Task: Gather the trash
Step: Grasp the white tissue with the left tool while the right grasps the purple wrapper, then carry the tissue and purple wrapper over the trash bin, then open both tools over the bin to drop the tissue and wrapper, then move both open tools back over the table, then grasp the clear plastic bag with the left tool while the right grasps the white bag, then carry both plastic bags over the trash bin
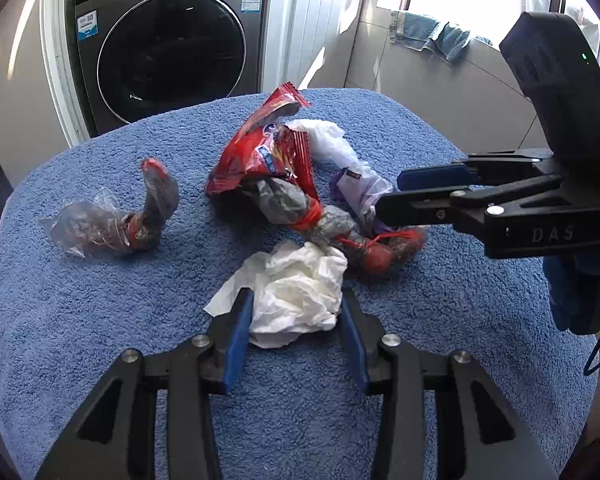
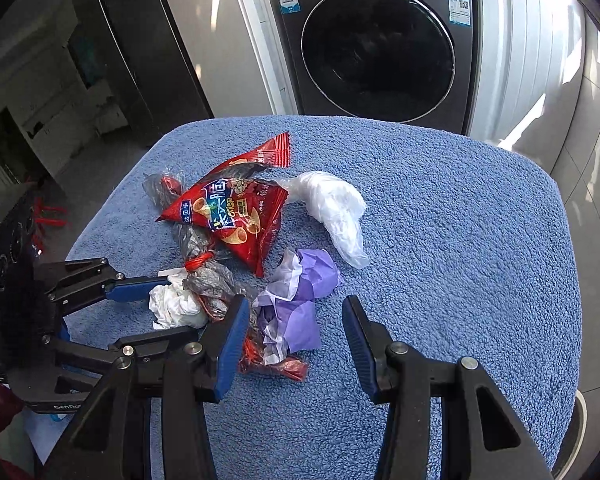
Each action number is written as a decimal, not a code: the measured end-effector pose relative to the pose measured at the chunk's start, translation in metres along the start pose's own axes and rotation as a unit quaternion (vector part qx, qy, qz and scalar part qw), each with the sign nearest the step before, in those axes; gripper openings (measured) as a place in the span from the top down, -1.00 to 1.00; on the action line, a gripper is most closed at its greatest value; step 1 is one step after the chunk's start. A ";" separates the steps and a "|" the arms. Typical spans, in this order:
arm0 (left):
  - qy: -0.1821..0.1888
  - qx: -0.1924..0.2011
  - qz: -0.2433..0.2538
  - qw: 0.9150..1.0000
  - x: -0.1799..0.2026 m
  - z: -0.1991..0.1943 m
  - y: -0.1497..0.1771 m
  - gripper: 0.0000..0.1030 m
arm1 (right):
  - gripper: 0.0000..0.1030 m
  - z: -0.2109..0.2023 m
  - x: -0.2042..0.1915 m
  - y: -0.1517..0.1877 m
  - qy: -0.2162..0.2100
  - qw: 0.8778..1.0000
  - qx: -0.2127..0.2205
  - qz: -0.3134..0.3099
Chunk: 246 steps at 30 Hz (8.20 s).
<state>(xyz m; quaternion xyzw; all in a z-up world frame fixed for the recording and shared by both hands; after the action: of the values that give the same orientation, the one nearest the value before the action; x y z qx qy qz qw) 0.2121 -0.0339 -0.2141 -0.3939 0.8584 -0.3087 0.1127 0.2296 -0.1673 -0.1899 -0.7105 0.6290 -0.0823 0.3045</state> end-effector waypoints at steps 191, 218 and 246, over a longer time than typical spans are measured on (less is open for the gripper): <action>-0.098 -0.025 0.009 0.995 -0.093 0.023 -0.031 0.03 | 0.18 0.040 0.027 -0.040 0.009 0.997 0.010 -0.076; -0.107 0.045 -0.042 0.992 -0.050 -0.089 -0.012 0.63 | 0.77 -0.094 0.039 0.016 0.051 0.993 0.103 -0.033; -0.063 0.089 -0.014 0.994 0.115 -0.145 -0.059 0.63 | 0.77 -0.262 0.098 0.130 0.111 0.971 0.207 0.032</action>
<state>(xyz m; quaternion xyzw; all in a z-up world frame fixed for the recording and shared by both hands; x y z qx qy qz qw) 0.1081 -0.0857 -0.0577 -0.4129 0.8131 -0.3599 0.1969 0.0082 -0.3495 -0.0754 -0.5976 0.6509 -0.2796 0.3755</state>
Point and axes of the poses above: each gripper's, at about its wrist camera, not at the fingertips, and z roughly the way its jaws point, x to its right, y to its underside, the point moved 4 cm from there along z, roughly the way its jaws point, and after that the axes turned 7 degrees about z, right-handed, at the moved point
